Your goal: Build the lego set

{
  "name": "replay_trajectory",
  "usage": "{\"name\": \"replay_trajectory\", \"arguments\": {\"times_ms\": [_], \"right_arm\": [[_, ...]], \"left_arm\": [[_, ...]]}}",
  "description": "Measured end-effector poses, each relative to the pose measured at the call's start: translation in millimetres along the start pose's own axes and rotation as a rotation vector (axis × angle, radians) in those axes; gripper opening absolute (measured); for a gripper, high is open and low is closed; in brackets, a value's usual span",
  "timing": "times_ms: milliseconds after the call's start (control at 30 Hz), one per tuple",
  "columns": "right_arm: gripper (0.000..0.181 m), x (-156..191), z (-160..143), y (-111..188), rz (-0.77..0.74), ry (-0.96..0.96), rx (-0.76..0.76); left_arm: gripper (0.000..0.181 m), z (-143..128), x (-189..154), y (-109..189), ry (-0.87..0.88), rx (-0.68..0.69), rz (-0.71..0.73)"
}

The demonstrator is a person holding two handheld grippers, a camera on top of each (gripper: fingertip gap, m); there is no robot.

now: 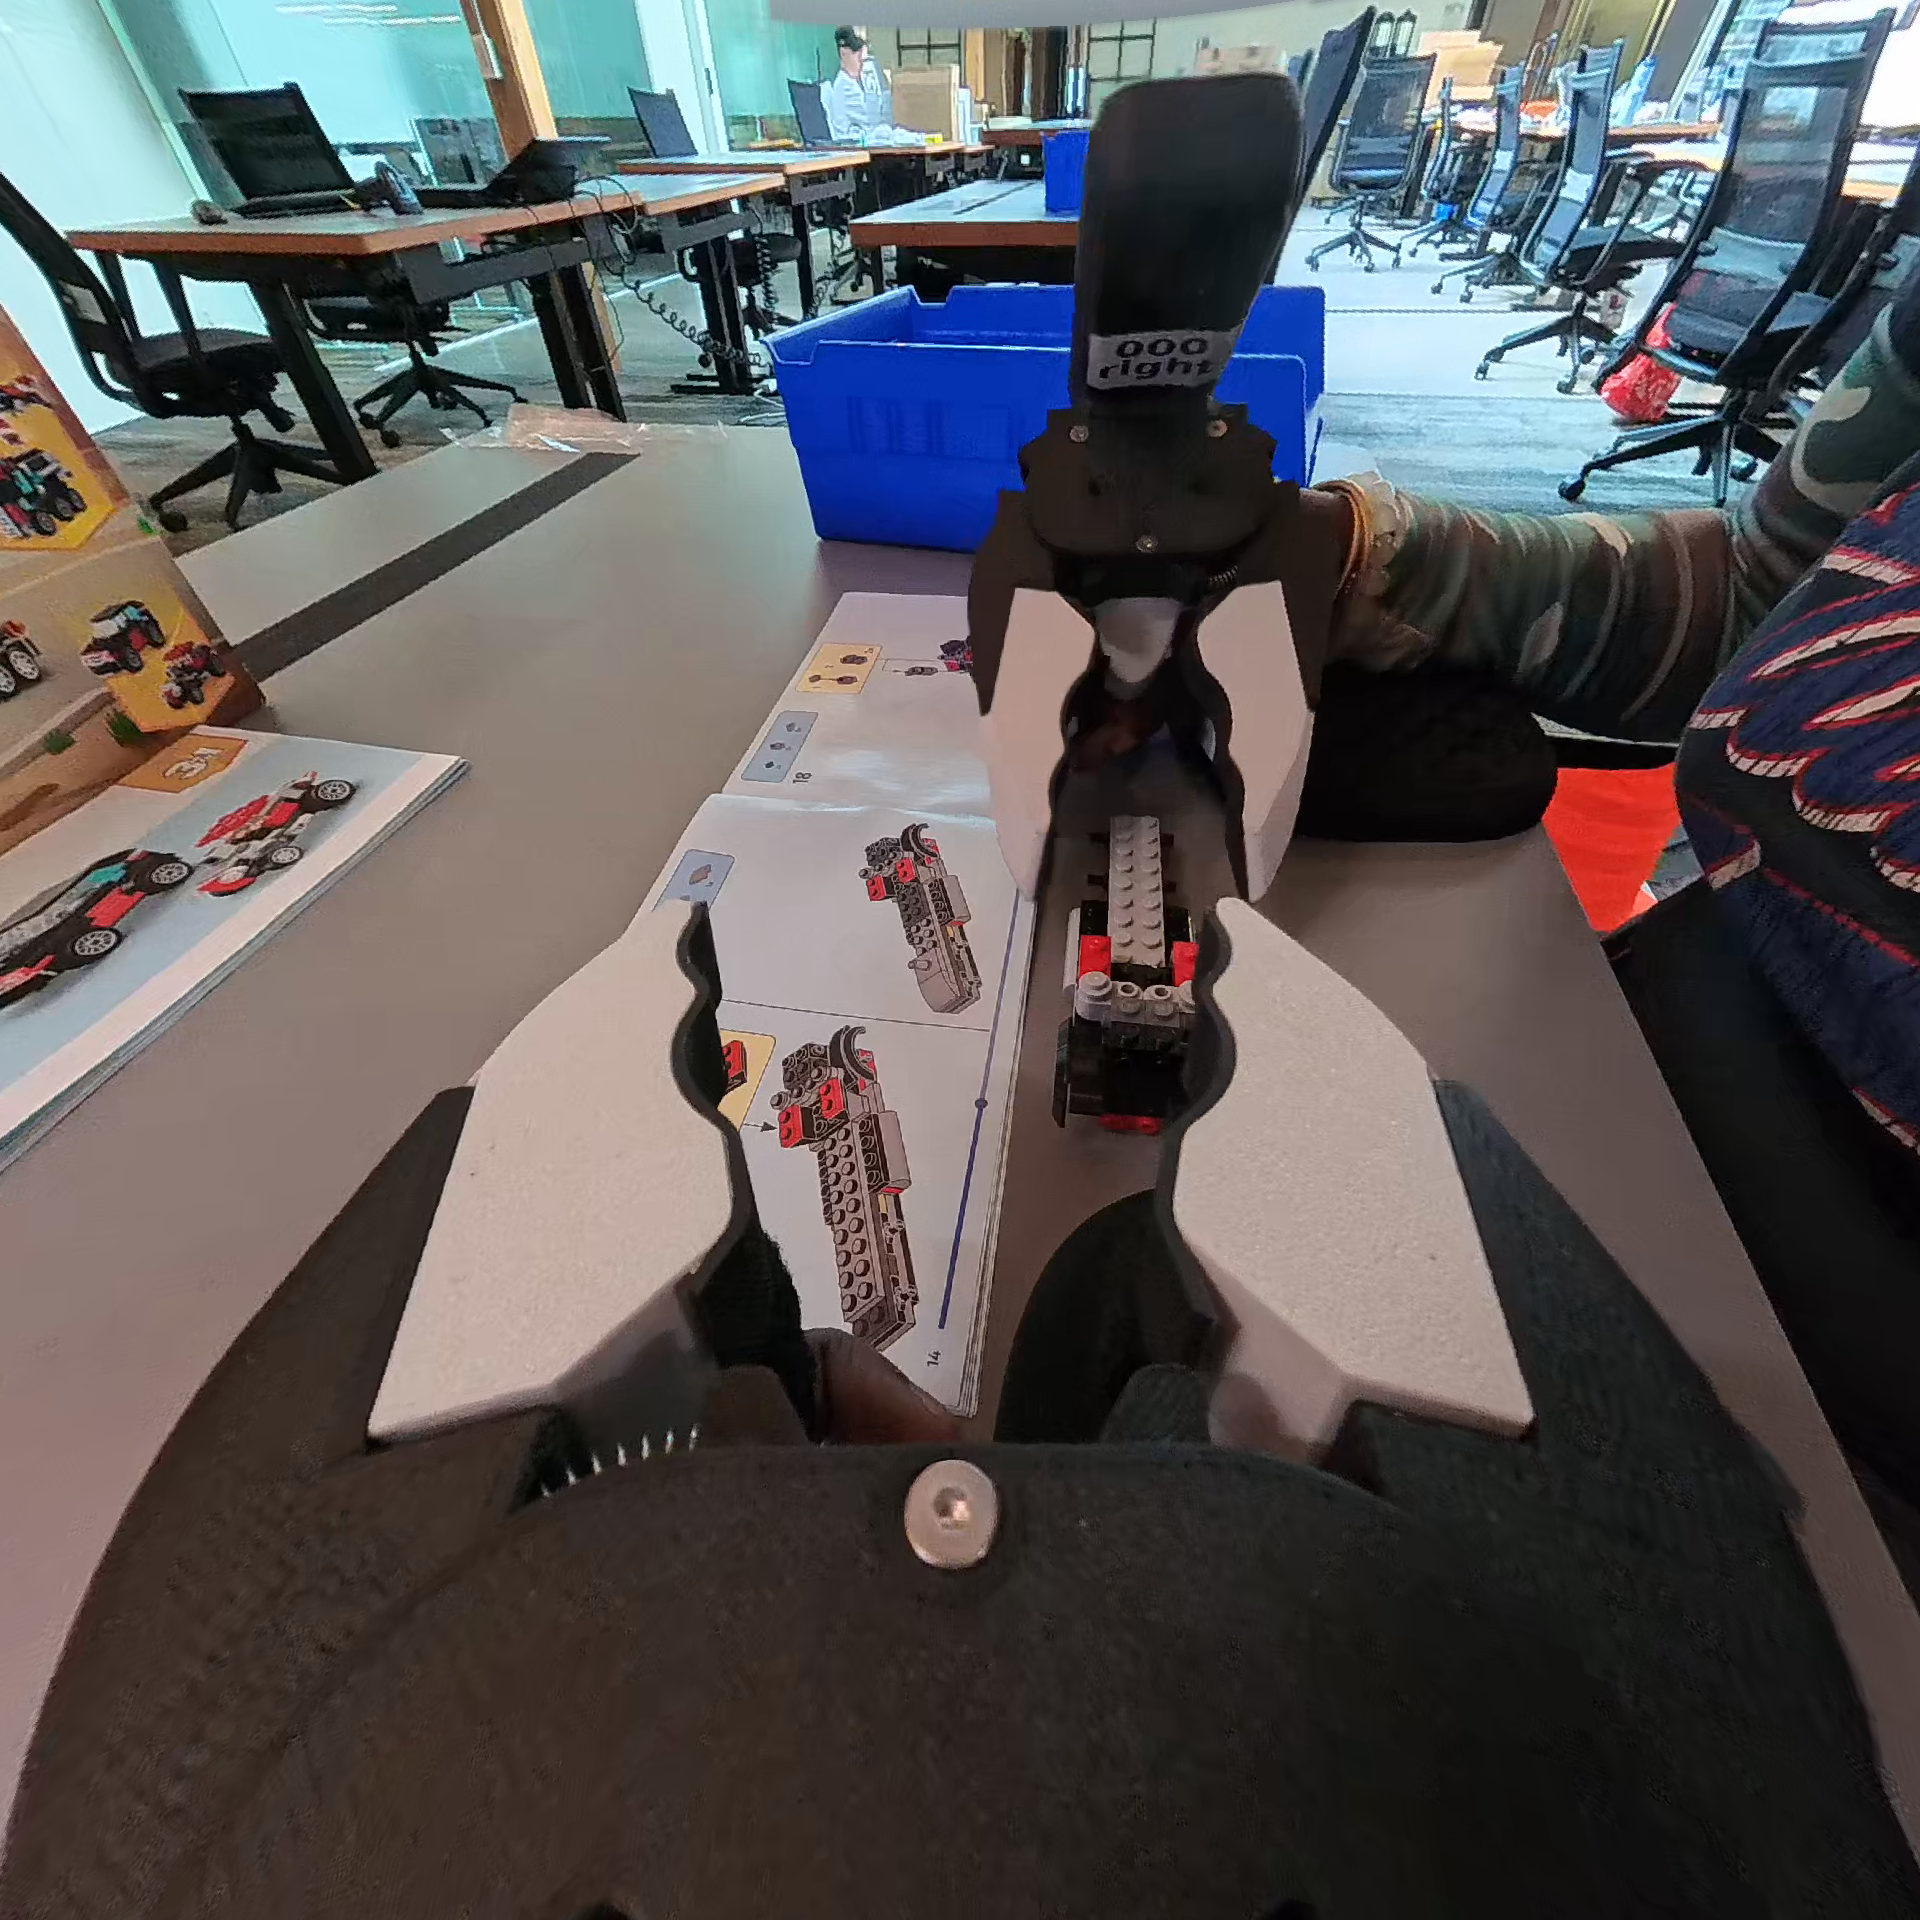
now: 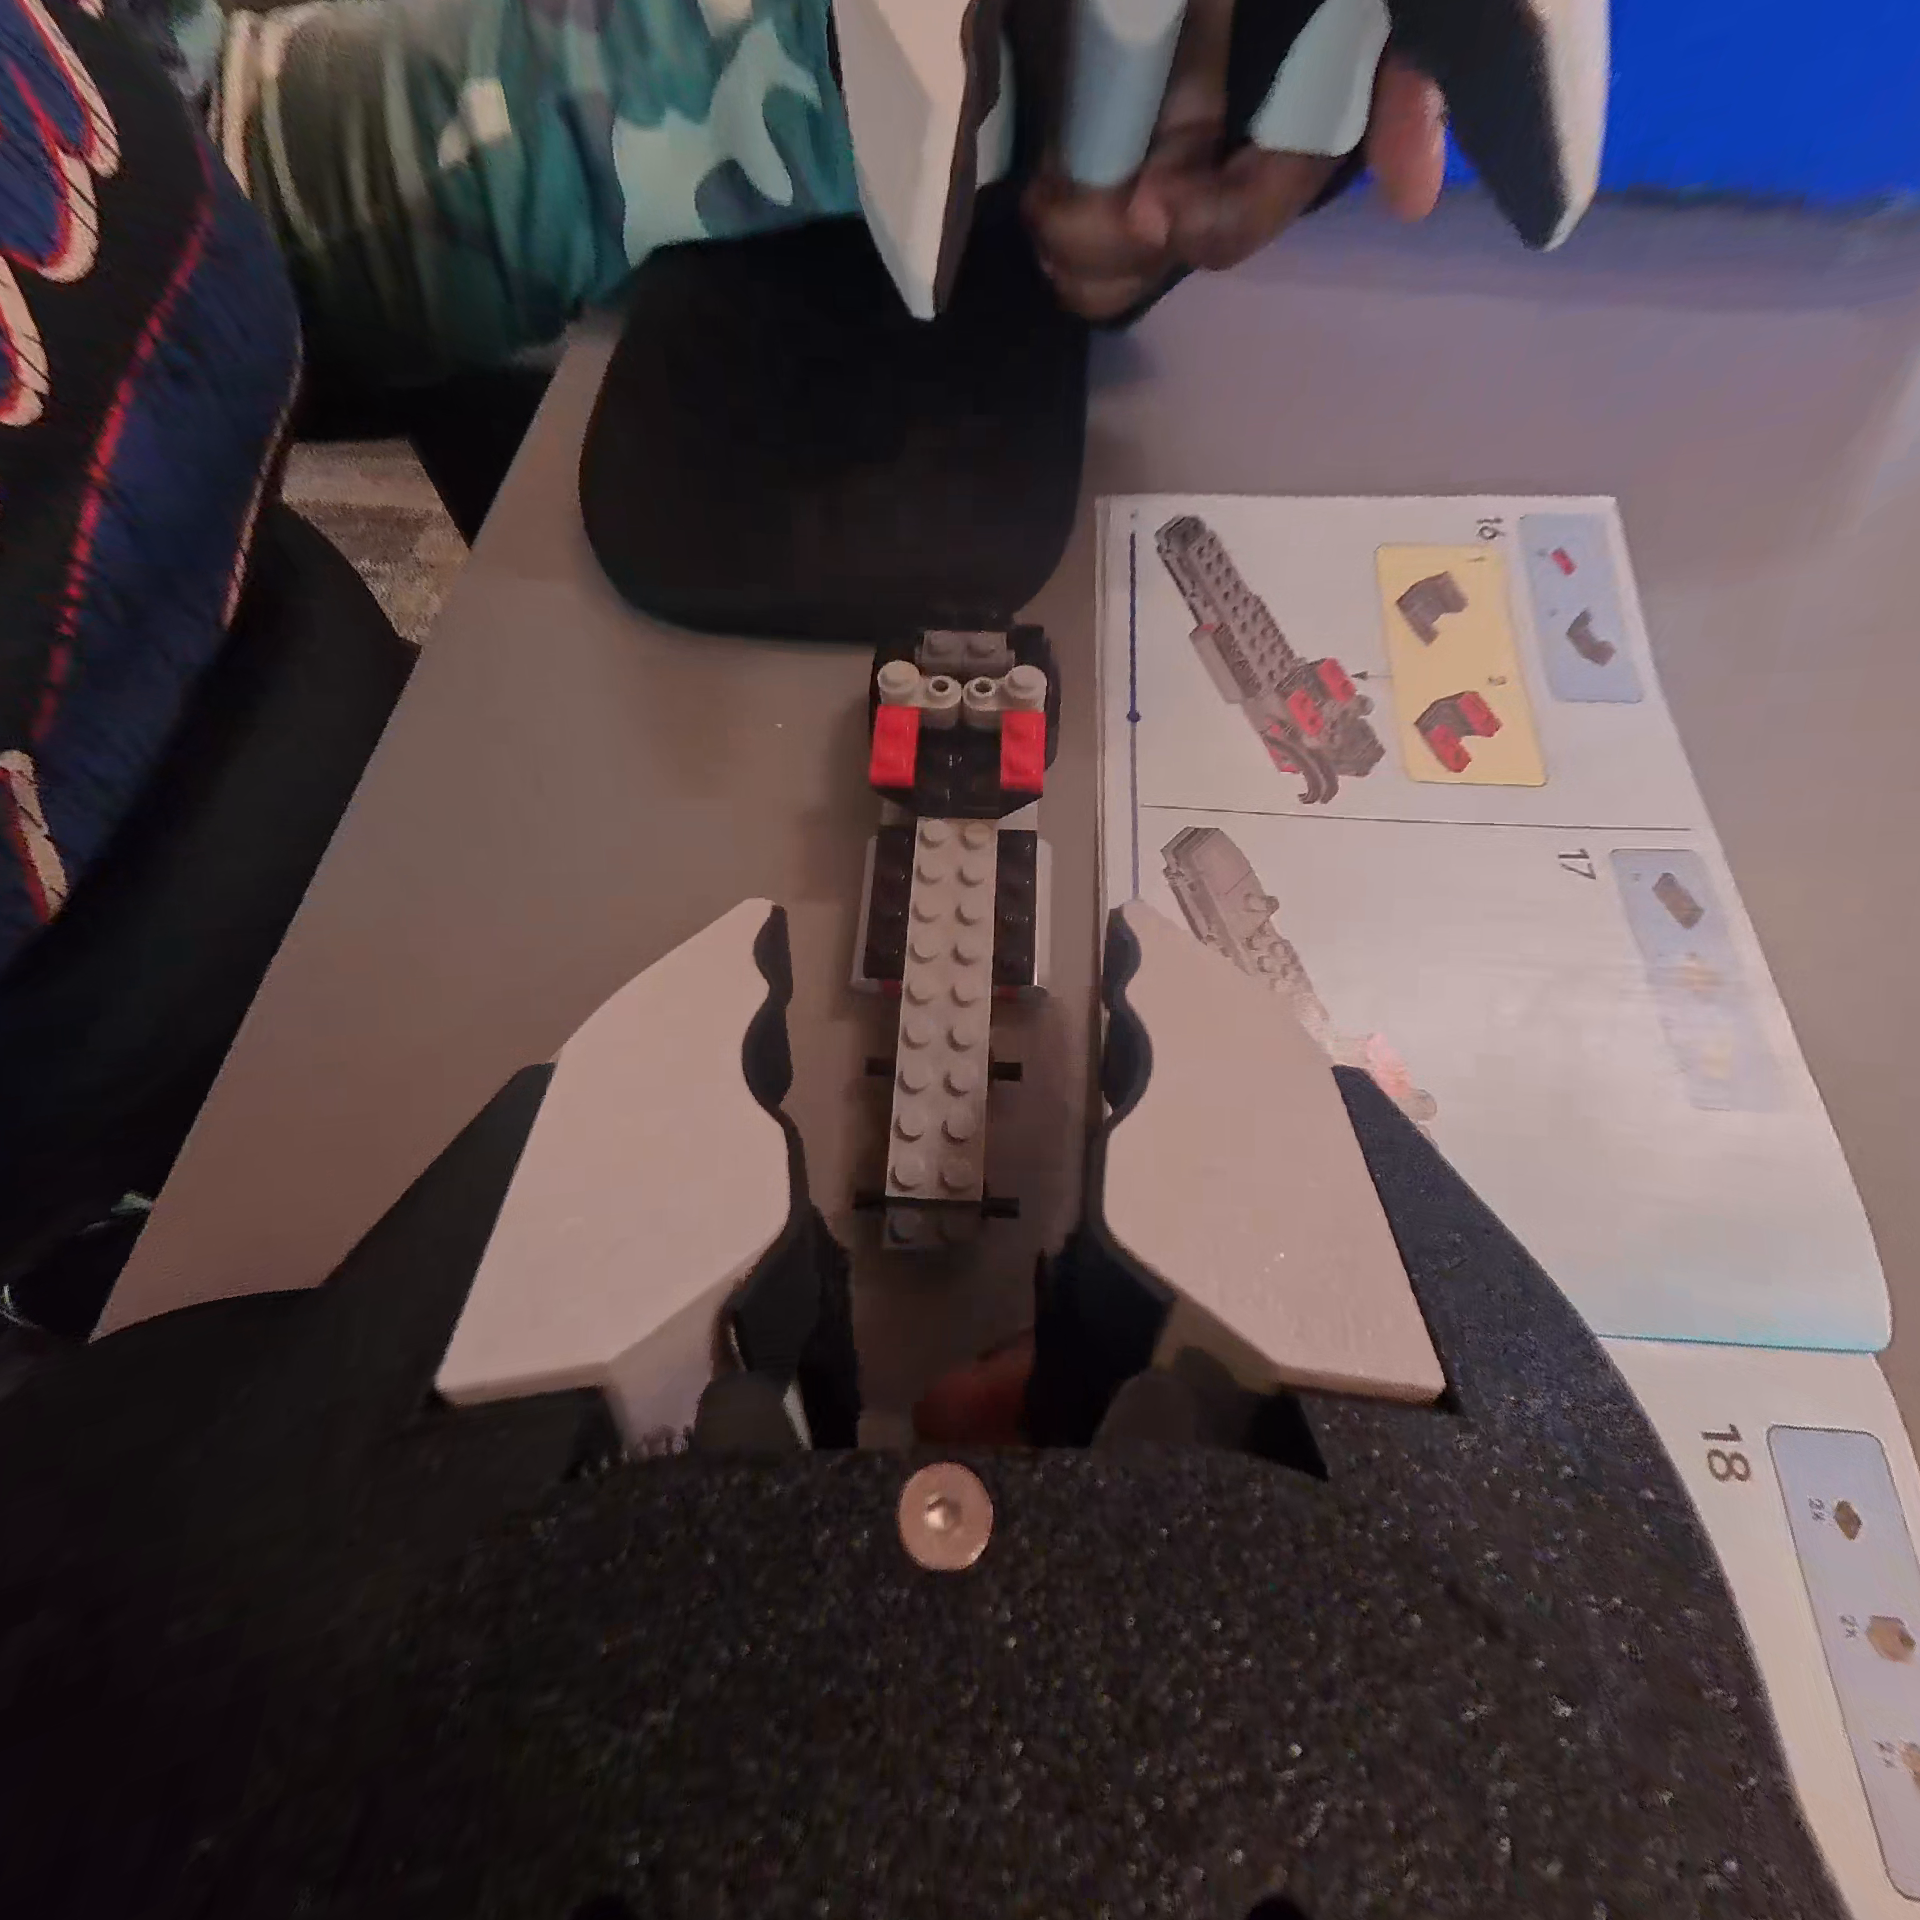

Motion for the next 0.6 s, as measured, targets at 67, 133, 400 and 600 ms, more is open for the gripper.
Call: {"name": "replay_trajectory", "arguments": {"times_ms": [67, 133, 400, 600], "right_arm": [[0.053, 1, -3, -2, 0.0, 0.014, 0.023], [0.049, 0, -6, -4, -0.01, 0.027, 0.051], [0.039, -1, -12, -9, -0.025, 0.053, 0.1], [0.04, -1, -11, -10, -0.028, 0.058, 0.095]], "left_arm": [[0.087, -1, 0, 0, 0.002, 0.005, -0.001], [0.087, -2, -1, -1, -0.004, 0.016, -0.009], [0.087, -8, -4, -5, -0.013, 0.063, -0.026], [0.086, -14, -8, -8, -0.027, 0.113, -0.044]]}}
Point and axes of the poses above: each gripper's, where its closed fingertips meet, y back along the fingers, z out of its top, x = y × z across the jaws, the point moved 1 cm from there along y, back along the fingers, and after that the axes turned 6 degrees about -x, right-handed, at the moved point
